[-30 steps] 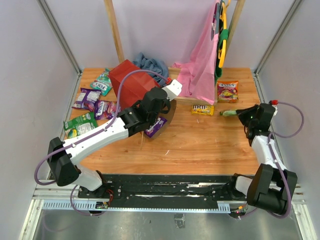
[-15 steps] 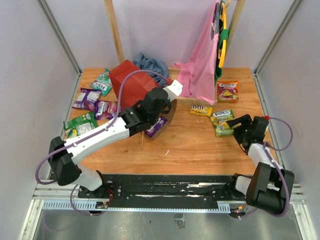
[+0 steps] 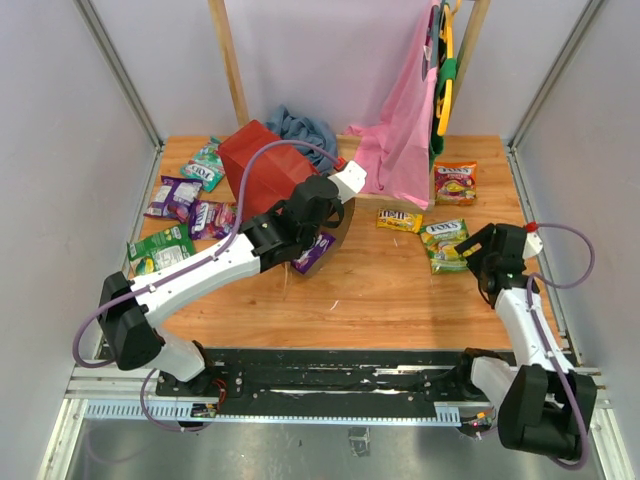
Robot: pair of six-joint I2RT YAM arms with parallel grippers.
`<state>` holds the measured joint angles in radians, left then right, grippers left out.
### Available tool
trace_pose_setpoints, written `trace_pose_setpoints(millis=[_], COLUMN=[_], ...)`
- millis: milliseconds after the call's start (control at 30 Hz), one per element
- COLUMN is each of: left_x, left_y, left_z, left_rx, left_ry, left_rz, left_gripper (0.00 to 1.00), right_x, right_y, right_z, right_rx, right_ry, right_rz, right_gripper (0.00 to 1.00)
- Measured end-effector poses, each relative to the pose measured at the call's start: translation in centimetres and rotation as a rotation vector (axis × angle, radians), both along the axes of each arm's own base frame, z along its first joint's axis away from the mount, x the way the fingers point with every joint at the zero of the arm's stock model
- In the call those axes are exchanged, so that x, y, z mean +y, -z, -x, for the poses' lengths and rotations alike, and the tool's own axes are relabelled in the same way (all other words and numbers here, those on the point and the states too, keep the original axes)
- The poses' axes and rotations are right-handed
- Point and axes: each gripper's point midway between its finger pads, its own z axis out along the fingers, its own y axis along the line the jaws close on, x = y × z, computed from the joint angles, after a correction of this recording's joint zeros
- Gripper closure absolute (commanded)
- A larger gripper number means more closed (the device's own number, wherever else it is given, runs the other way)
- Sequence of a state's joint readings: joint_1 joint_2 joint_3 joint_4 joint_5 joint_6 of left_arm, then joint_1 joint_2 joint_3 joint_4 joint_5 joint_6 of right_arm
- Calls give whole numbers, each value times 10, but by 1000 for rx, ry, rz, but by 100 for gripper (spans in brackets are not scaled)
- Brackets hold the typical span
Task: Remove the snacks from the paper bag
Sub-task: Move the snack to the center of the board.
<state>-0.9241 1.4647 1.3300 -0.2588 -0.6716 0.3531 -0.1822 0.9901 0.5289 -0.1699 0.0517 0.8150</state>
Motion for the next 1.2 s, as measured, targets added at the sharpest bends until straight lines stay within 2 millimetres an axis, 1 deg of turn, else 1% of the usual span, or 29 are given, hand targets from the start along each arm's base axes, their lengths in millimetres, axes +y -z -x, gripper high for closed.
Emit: trace_pose_setpoints(millis=[100, 167, 267, 300, 333, 467, 567, 700, 800, 1000, 1200], left_x=[0, 0, -1, -1, -2, -1, -1, -1, -2, -1, 0], left_y=[1, 1, 3, 3, 4, 6, 6, 8, 10, 13, 13], left_z=[0, 0, -1, -1, -1, -1, -1, -1, -2, -4, -5], left_rx=[4, 5, 9, 11, 13, 18, 18, 20, 23, 28, 28], left_ry=[0, -1, -2, -3, -3, -5, -6, -8, -8, -12, -16], left_rz=[-3, -3, -3, -5, -5, -12, -13, -16, -21, -27, -28], left_gripper=[96, 96, 96, 96, 96, 96, 96, 96, 96, 96, 96], right_x=[7, 13, 25, 27, 30, 32, 39, 42, 41, 35, 28], right_y=[-3, -7, -16, -16, -16, -2, 14, 37, 48, 50, 51], right_z=[0, -5, -26, -36, -38, -52, -60, -60, -61, -74, -73], right_rx=[26, 56, 91, 108, 112, 187, 244, 317, 371, 430, 455], right_ry=[-37, -74, -141, -161, -173, -212, -250, -273, -273, -236, -175], right_rz=[77, 134, 197, 215, 220, 271, 289, 292, 299, 322, 324], right_gripper=[14, 15, 17, 17, 18, 18, 18, 12, 7, 7, 9])
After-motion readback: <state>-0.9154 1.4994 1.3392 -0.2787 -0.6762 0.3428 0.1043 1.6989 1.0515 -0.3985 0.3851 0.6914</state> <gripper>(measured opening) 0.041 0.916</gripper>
